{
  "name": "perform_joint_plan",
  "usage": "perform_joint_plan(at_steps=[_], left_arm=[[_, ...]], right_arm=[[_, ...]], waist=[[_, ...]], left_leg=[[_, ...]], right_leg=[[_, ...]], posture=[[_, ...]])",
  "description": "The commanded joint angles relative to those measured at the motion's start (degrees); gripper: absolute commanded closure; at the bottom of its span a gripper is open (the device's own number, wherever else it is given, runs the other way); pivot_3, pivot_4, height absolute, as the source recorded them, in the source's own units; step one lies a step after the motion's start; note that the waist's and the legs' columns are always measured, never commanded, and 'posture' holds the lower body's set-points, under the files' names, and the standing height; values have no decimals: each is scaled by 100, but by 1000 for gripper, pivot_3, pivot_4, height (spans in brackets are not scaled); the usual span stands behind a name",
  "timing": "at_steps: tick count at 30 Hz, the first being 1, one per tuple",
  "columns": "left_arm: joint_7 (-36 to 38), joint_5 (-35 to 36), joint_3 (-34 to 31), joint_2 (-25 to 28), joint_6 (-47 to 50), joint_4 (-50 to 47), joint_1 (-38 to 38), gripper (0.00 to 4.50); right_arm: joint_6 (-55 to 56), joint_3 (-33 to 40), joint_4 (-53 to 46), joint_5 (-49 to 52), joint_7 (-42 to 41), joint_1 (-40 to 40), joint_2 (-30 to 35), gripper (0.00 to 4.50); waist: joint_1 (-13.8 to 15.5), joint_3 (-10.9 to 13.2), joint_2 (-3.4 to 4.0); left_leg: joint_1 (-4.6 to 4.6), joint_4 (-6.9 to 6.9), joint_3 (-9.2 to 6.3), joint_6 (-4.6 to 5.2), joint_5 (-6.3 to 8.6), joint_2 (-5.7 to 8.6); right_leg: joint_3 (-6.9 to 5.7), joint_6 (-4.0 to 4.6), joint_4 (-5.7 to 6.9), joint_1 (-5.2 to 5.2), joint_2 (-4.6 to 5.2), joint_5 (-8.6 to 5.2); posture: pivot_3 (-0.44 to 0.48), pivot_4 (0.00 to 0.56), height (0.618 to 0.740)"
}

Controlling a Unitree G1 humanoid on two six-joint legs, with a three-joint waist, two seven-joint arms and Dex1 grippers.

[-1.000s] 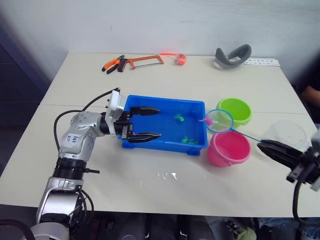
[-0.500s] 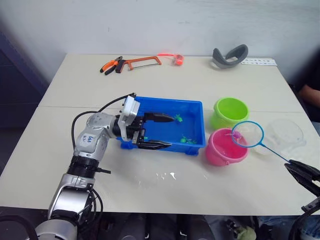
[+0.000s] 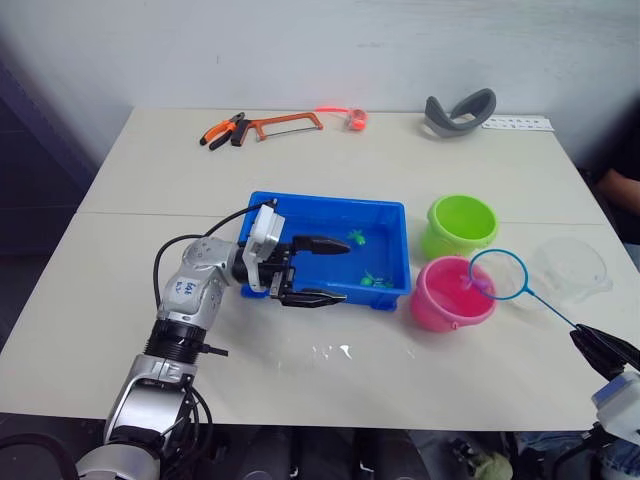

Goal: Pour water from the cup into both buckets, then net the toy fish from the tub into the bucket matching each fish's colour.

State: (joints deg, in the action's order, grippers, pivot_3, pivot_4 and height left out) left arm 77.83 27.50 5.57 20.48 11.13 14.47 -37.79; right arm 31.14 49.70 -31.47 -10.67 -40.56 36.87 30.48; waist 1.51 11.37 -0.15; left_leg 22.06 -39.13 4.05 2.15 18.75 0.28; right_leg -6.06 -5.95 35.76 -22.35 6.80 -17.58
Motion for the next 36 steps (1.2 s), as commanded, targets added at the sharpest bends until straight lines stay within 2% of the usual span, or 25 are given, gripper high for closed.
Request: perform_joint_plan(at_steps=[1,6,9,10,12,16,19,22,23,27,30,32,36], left_arm=[[-16,35,-28,-46,-23,-159,-23,14],[-82,48,-41,-64,15,-233,-25,14],[-133,62,-56,-49,49,-316,13,14],[-150,63,-70,-34,54,-336,24,14],[-180,91,-134,15,63,-382,52,14],[-258,150,-323,114,23,-419,167,14],[-382,236,-506,113,27,-476,276,14],[-627,278,-835,242,16,-581,438,14],[-654,257,-890,313,-5,-611,498,14],[-987,330,-1440,718,19,-834,952,14],[-1281,425,-2065,1057,-14,-1015,1458,14],[-1442,422,-2325,1220,-42,-1134,1736,14],[-1560,488,-2749,1513,24,-1370,2291,14]], right_arm=[[901,168,175,-914,682,-104,-1,4500],[1795,340,312,-1898,1514,-263,21,4500],[1870,290,446,-2003,1802,-270,16,4500],[1718,151,510,-1758,1784,-248,23,4500],[1104,-297,453,-919,1496,-159,66,4500],[-1104,-1228,-278,1685,917,-25,81,4500],[-2414,-1365,-776,3075,883,-67,230,4500],[-3965,-1449,-1254,4975,932,-231,813,4500],[-4326,-1462,-1345,5352,973,-360,1039,4500],[-5840,-2047,-1230,6817,1455,-1805,2209,4500],[-6805,-3291,-674,7025,1510,-3743,2606,4500],[-7293,-4034,-269,6868,1583,-4874,2470,4500],[-7889,-5131,402,6330,1679,-6405,1887,4500]], waist=[[-3,0,0],[-7,0,1],[0,0,1],[-1,0,1],[-13,0,1],[-18,-2,5],[-14,-3,6],[-17,-3,5],[-23,-3,5],[-66,-2,6],[-146,1,3],[-151,3,2],[-99,3,2]], left_leg=[[0,0,0,-1,0,0],[0,0,-1,-5,-3,-2],[-1,0,0,-6,-3,-2],[-1,0,-1,-6,-4,-2],[-2,0,-1,-5,-4,-2],[-6,-1,-4,-6,-5,-8],[-12,-1,-10,-5,-5,-10],[-24,-1,-16,0,-2,-9],[-32,-1,-20,2,-1,-9],[-81,5,-24,10,12,-8],[-78,5,-25,8,15,-9],[-75,10,-32,3,16,-10],[-54,6,-52,0,18,-8]], right_leg=[[0,0,1,0,0,0],[0,2,3,-1,-3,-1],[2,2,5,0,-2,-1],[1,2,5,0,-2,-1],[1,2,5,1,-2,-1],[1,7,12,3,-4,-3],[-3,10,13,11,0,-4],[-6,10,8,28,12,-4],[-10,11,4,37,47,-4],[-26,20,-22,82,65,-10],[-31,22,-23,80,69,-11],[-42,27,-26,76,68,-14],[-60,28,-23,71,69,-15]], posture=[[0,150,740],[0,150,740],[0,150,740],[0,150,740],[0,150,740],[0,150,740],[0,150,740],[0,150,740],[0,150,740],[0,150,740],[0,150,740],[0,150,740],[0,150,740]])
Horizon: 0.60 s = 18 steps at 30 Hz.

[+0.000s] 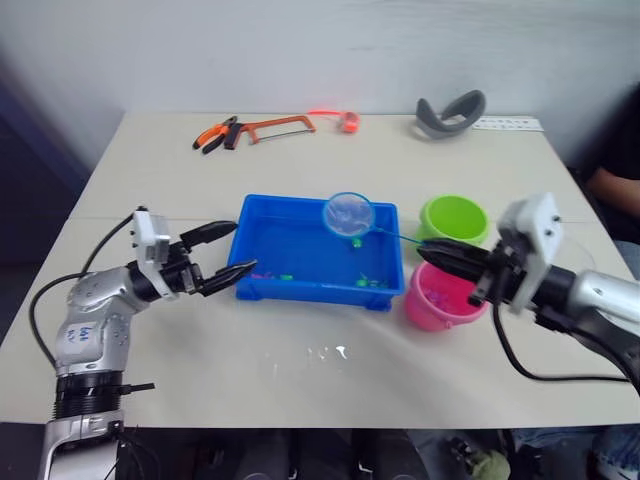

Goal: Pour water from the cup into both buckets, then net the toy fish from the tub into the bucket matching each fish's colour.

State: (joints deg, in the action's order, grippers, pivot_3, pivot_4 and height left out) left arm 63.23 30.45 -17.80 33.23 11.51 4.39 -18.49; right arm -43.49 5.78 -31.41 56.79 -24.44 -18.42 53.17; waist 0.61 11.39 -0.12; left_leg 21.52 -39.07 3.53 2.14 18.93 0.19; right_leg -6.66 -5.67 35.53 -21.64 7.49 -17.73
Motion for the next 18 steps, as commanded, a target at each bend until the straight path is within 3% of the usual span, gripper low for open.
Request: perform_joint_plan(at_steps=[1,10,18], left_arm=[[-138,211,-560,320,10,-420,543,14],[-425,301,-1161,652,160,-583,1326,14],[-298,302,-1072,849,233,-613,1417,14]], right_arm=[[-511,-1051,550,-630,42,-1210,-570,4500],[-297,-2657,1504,-2480,-363,-2431,-1301,4500],[82,-3235,1836,-3481,-673,-2752,-1594,4500]], waist=[[-25,0,-1],[-66,-1,-3],[-101,-2,-4]], left_leg=[[3,-3,2,1,3,0],[17,-4,1,10,9,9],[17,-1,18,4,8,5]], right_leg=[[-1,0,1,0,-1,0],[-12,-8,-5,-2,7,4],[-6,-9,6,-20,3,4]], posture=[[0,150,740],[0,150,740],[0,150,740]])
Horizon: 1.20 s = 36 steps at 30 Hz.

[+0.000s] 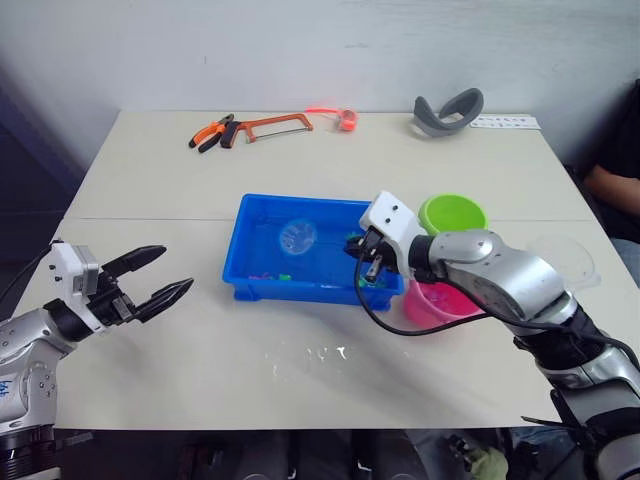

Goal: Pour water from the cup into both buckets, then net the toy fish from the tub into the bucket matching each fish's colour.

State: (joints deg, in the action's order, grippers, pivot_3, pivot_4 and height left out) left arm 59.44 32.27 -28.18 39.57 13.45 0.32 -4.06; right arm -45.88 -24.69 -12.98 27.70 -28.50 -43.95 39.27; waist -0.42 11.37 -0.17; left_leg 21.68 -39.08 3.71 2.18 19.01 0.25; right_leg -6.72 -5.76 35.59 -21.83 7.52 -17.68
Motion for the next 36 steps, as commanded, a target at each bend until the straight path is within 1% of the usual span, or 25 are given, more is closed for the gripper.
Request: perform_joint_plan(at_steps=[1,5,9,14,16,21,24,27,32,36], left_arm=[[127,94,29,262,56,-177,-76,14],[319,28,255,458,141,-136,-201,14],[644,-43,460,768,231,-73,-248,14],[1143,-274,788,1312,143,291,-641,14],[1338,-418,962,1527,103,520,-901,14],[1806,-614,1525,1833,275,1173,-1942,14],[2098,-832,1904,1962,351,1480,-2561,14],[2299,-1167,2248,2023,135,1868,-3081,14],[2533,-1518,2600,1982,-204,2426,-3691,14],[2648,-1595,2662,1937,-390,2660,-3856,14]], right_arm=[[329,-228,-8,-622,-281,-209,-239,4500],[475,-406,27,-1021,-446,-224,-345,4500],[665,-572,143,-1357,-575,-318,-441,4500],[881,-761,326,-1661,-837,-455,-635,4500],[969,-837,381,-1775,-929,-487,-701,4500],[1303,-998,701,-2194,-1091,-634,-864,4500],[1434,-1034,824,-2339,-1187,-714,-935,4500],[1610,-1107,912,-2487,-1396,-773,-976,4500],[1961,-1176,995,-2745,-1805,-779,-1015,4500],[2231,-1099,1014,-2974,-2153,-742,-960,4500]], waist=[[6,0,0],[15,0,0],[4,0,1],[-65,1,1],[-107,1,1],[-121,1,1],[-120,1,1],[-122,1,1],[-126,1,0],[-127,1,0]], left_leg=[[0,0,0,0,0,0],[1,2,1,-1,1,1],[2,2,2,-2,1,1],[20,5,10,-4,1,0],[58,-1,11,-7,-4,1],[62,0,15,-8,-7,1],[63,-1,25,-4,-10,2],[63,-1,29,-2,-11,3],[72,-2,29,-1,-11,4],[73,-2,32,-1,-11,2]], right_leg=[[0,0,0,-1,0,0],[2,0,1,-4,1,0],[2,0,2,-6,1,0],[8,0,11,-35,-1,0],[9,0,25,-72,-1,0],[-4,0,26,-76,-8,0],[-21,0,27,-78,-13,0],[-30,0,32,-81,-11,0],[-40,-1,35,-90,-40,0],[-38,-1,36,-93,-44,0]], posture=[[0,150,740],[0,150,740],[0,150,740],[0,150,740],[0,150,740],[0,150,740],[0,150,740],[0,150,740],[0,150,740],[0,150,740]])
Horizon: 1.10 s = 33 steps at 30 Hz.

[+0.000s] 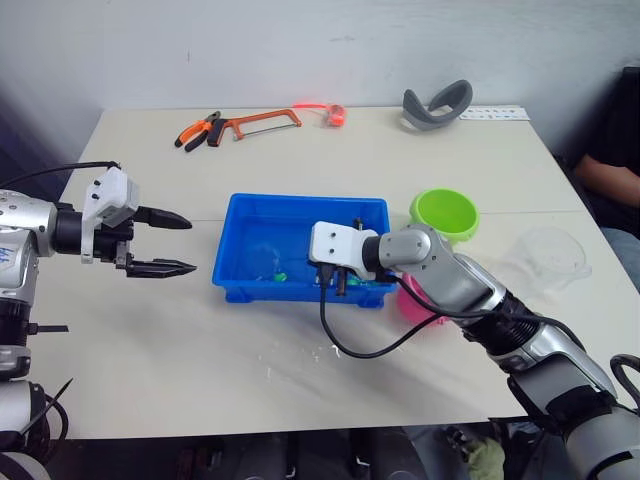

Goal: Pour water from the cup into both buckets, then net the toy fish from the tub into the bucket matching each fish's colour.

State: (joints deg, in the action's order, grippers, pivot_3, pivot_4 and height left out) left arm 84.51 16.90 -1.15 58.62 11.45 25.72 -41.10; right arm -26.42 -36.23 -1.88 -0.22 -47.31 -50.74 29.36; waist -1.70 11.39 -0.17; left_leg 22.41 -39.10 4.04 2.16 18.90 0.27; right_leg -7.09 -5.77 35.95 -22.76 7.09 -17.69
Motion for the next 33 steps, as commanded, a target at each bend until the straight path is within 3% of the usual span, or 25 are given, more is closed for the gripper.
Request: perform_joint_plan(at_steps=[1,10,19,33], left_arm=[[160,-70,-40,29,-214,144,-161,14],[157,-32,-116,-44,-221,49,-28,14],[74,50,-234,-96,-170,-130,183,14],[-124,138,-379,-183,-173,-188,340,14]], right_arm=[[335,76,-93,-228,-342,-54,46,4500],[375,343,-124,-58,-1069,16,47,4500],[-786,1042,34,469,-1135,-40,-327,4500],[-1585,1696,112,1008,-1130,-6,-370,4500]], waist=[[6,0,0],[7,0,0],[7,0,0],[8,0,-1]], left_leg=[[0,-1,0,0,0,0],[0,-5,-3,2,-1,1],[0,-7,-6,2,-2,0],[0,-7,-5,2,-2,1]], right_leg=[[-1,0,0,0,0,0],[0,0,2,1,3,0],[-1,0,6,2,3,0],[-1,0,8,2,4,0]], posture=[[0,150,740],[0,150,740],[0,150,740],[0,150,740]])
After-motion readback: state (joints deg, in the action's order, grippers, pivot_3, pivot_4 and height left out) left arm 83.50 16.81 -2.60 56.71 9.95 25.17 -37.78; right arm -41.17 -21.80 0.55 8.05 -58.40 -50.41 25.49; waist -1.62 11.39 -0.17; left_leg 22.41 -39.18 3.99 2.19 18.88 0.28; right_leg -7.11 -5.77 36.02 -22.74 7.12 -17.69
